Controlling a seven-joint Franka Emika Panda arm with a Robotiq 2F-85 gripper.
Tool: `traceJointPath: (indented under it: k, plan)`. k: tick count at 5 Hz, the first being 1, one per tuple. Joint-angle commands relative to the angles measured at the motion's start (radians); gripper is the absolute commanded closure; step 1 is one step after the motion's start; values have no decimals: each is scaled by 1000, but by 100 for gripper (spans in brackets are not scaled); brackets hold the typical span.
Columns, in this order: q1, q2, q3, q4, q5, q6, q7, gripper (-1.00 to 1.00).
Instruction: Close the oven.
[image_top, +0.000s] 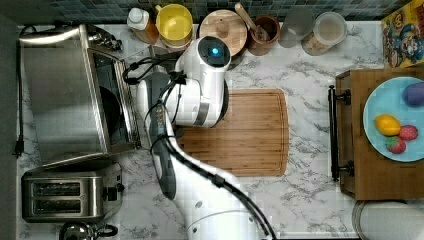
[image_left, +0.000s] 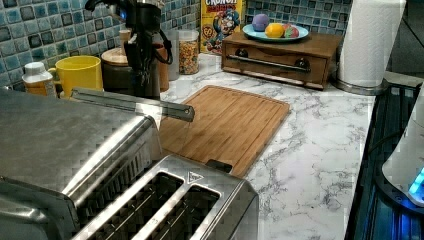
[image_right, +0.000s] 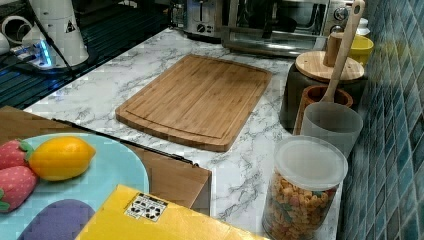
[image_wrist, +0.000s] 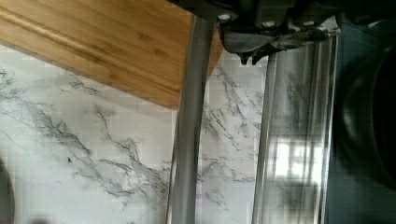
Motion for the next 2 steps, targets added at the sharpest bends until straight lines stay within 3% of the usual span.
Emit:
traceJointPath:
  k: [1,2]
  plan:
    - [377,-127,206,-20,-289,105,360,100]
    - [412,-75,224,20,-399,81,482,100]
